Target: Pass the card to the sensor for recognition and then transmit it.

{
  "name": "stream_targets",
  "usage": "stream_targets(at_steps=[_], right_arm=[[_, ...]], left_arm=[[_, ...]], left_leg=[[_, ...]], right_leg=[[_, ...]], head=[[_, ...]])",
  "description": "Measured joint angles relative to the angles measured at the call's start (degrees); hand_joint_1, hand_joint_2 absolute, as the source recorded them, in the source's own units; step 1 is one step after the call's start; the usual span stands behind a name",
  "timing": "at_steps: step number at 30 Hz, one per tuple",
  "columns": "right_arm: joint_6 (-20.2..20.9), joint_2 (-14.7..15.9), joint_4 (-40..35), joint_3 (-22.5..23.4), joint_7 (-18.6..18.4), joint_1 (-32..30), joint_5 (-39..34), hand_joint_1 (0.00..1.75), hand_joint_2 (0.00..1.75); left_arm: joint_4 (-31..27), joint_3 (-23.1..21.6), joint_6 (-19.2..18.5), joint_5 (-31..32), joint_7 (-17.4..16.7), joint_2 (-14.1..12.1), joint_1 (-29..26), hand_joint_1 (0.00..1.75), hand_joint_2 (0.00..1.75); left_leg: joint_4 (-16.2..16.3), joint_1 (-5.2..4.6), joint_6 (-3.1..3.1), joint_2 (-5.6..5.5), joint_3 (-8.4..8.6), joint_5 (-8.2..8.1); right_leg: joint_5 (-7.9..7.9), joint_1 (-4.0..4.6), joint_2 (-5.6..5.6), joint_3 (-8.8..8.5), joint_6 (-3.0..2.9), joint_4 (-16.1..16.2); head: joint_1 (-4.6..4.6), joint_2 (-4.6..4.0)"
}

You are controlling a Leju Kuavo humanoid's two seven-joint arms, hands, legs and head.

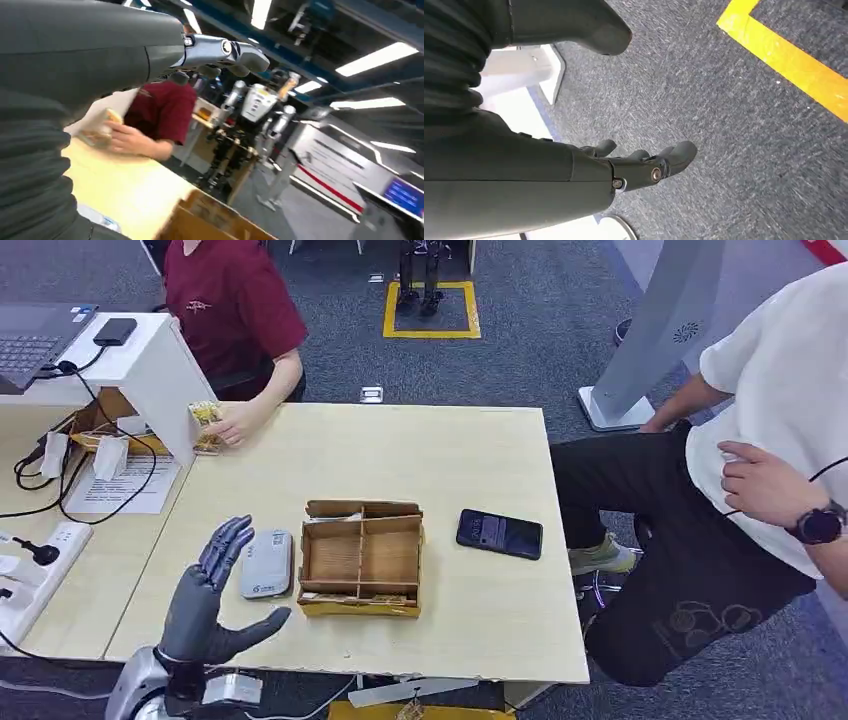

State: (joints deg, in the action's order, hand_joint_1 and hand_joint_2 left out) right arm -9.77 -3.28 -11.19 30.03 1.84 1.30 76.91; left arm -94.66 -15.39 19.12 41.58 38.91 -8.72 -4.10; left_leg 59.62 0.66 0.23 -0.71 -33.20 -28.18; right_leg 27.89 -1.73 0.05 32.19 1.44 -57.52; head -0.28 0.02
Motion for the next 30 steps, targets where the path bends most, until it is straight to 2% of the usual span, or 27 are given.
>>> stream_targets(at_steps=[3,8,10,18,21,23,30], right_arm=[[0.2,0.2,0.0,0.2,0.0,0.3,0.5,0.0,1.75],[0.3,0.2,0.0,0.7,0.0,0.5,1.3,0.0,1.75],[0.3,0.3,0.0,0.8,0.0,0.5,1.6,0.0,1.75],[0.3,0.3,0.0,0.9,0.0,0.7,2.3,0.0,1.75],[0.4,0.3,0.0,0.9,0.0,0.7,2.7,0.0,1.75],[0.4,0.3,0.0,0.9,0.0,0.7,2.9,0.0,1.75],[0.4,0.3,0.0,1.0,-0.1,0.7,3.5,0.0,1.75]], left_arm=[[1.9,-5.8,5.3,7.6,-3.1,-0.4,0.5,0.0,1.75],[6.9,-12.7,13.8,17.4,-9.1,-1.9,1.8,0.0,1.75],[8.7,-14.8,14.2,18.7,-10.7,-2.3,2.4,0.0,1.75],[14.9,-19.6,14.5,20.3,-12.1,-1.7,4.9,0.0,1.75],[17.5,-20.6,17.6,25.2,-16.2,-1.6,6.3,0.0,1.75],[19.6,-20.7,19.2,25.8,-18.1,-1.4,7.1,0.0,1.75],[23.2,-19.6,20.2,29.8,-22.4,0.3,8.2,0.0,1.75]], left_leg=[[0.0,-0.02,0.01,0.01,0.0,-0.01],[0.0,0.0,0.01,0.0,0.01,-0.01],[0.0,0.02,0.0,0.01,0.01,-0.01],[0.0,0.02,0.0,0.01,0.0,0.0],[0.0,0.01,0.0,0.0,-0.01,0.0],[0.0,0.01,0.0,0.01,0.01,0.0],[0.0,0.02,0.0,0.01,0.0,0.0]], right_leg=[[0.0,-0.02,0.01,0.0,0.01,0.0],[-0.01,0.0,0.0,0.02,0.01,0.0],[-0.01,0.02,0.01,0.02,0.01,0.0],[-0.02,0.02,0.0,0.01,-0.01,0.0],[-0.02,0.01,-0.01,0.0,0.0,0.0],[-0.02,0.01,0.01,0.0,0.0,0.0],[-0.02,0.02,0.0,0.01,-0.01,0.0]], head=[[0.02,0.0],[0.0,0.0],[0.0,-0.02],[0.0,0.0],[0.02,0.0],[0.0,0.0],[0.0,0.0]])
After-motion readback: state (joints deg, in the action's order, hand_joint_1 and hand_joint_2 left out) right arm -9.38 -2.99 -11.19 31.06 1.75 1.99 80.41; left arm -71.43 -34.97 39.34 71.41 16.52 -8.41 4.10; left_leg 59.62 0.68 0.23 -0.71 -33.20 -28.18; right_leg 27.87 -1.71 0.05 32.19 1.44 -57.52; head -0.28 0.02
